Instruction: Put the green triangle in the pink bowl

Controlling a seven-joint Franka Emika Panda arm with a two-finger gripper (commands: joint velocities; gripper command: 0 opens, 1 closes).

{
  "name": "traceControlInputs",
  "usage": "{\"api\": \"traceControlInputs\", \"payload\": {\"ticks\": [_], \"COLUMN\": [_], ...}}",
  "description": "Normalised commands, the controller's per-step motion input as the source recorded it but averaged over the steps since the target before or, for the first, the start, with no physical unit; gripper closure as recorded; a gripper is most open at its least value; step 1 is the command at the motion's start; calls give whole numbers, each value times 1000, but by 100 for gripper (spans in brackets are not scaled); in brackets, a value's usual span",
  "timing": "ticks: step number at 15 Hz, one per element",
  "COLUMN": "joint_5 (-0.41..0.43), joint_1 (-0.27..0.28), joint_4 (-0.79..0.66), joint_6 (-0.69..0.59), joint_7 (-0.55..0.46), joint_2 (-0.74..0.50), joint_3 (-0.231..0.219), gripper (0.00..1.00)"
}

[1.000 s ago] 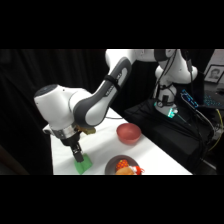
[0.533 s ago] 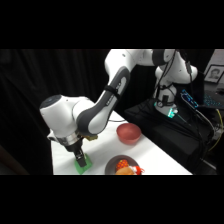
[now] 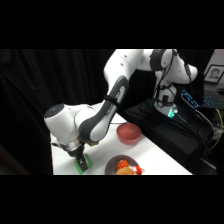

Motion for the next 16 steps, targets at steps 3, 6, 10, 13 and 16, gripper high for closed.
{"api": "traceControlInputs", "payload": {"ticks": [3, 6, 10, 13, 16], "joint_5": [66, 58, 44, 34, 26], "joint_1": [-4, -6, -3, -1, 8], "joint_4": [245, 246, 234, 222, 130], "joint_6": [61, 33, 10, -17, -49], "joint_7": [35, 34, 29, 33, 45], "joint_2": [182, 157, 139, 119, 4], "joint_3": [-14, -11, -23, -35, -37], "gripper": [35, 59, 88, 97, 98]}}
